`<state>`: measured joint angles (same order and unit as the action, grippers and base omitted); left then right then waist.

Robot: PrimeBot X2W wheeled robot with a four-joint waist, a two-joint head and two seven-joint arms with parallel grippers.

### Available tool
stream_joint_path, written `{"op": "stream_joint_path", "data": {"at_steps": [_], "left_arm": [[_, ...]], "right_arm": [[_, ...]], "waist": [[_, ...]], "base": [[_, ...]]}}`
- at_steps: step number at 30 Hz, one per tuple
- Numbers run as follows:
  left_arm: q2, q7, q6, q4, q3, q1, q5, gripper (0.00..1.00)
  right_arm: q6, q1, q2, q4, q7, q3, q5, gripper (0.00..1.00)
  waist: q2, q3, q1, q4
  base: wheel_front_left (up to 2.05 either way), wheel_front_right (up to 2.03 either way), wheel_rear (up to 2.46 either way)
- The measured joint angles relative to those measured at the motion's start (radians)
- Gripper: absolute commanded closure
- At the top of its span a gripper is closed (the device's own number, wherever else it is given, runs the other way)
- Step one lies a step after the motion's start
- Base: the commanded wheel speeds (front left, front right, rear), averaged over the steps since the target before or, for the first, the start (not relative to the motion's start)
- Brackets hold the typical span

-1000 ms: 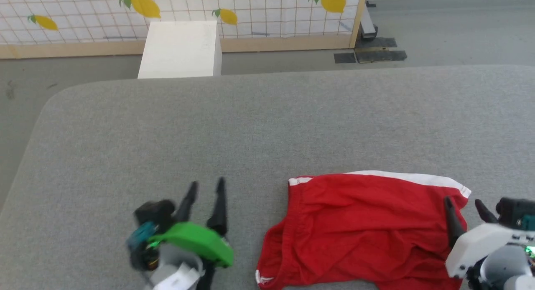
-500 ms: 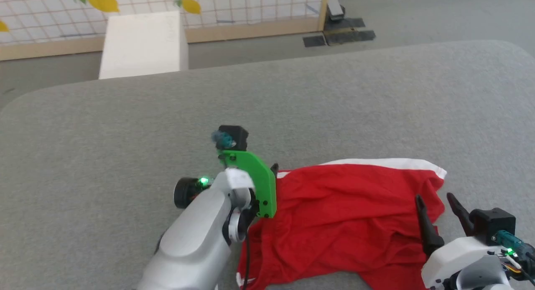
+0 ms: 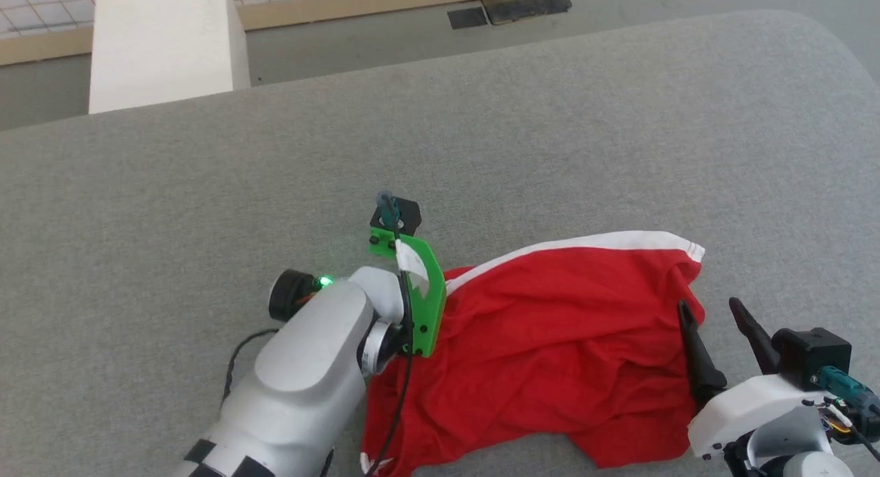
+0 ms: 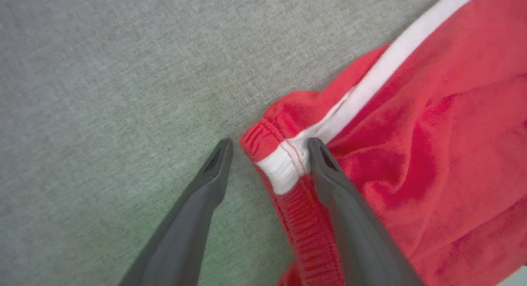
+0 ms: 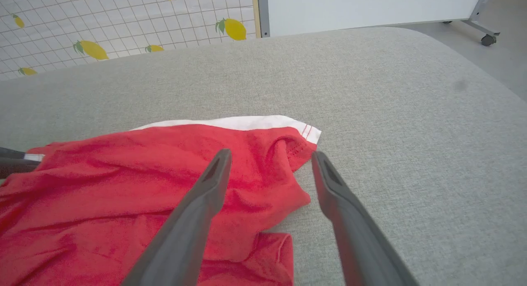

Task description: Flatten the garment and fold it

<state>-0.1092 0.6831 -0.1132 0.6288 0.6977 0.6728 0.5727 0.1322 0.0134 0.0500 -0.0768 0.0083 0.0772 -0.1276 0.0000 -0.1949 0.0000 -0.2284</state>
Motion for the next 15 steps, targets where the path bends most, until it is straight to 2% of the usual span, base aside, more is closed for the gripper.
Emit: {"op": "stream_joint_path", "data": {"at_steps": [1, 5, 11, 15], "left_arm": [[-0.015, 0.001, 0.004, -0.019, 0.007, 0.006, -0.005, 1.00], [-0.026, -0.068, -0.004, -0.045, 0.002, -0.002, -0.027, 1.00], [-0.063, -0.259, -0.075, -0.135, -0.098, -0.093, -0.008, 1.00], [-0.110, -0.328, -0.101, -0.208, -0.147, -0.192, 0.027, 1.00]], "right_arm": [[0.000, -0.005, 0.000, -0.005, 0.000, 0.000, -0.003, 0.00], [0.000, -0.011, 0.000, -0.007, 0.000, -0.002, -0.006, 0.00], [0.000, -0.022, 0.000, -0.002, -0.009, 0.011, -0.006, 0.00], [0.000, -0.065, 0.000, -0.002, -0.009, 0.025, 0.001, 0.00]], "waist": [[0.0000, -0.009, 0.0000, -0.007], [0.0000, -0.004, 0.0000, -0.003], [0.0000, 0.017, 0.0000, 0.022], [0.0000, 0.027, 0.0000, 0.049]], "base": [[0.00, 0.00, 0.00], [0.00, 0.00, 0.00], [0.00, 0.00, 0.00], [0.00, 0.00, 0.00]]}}
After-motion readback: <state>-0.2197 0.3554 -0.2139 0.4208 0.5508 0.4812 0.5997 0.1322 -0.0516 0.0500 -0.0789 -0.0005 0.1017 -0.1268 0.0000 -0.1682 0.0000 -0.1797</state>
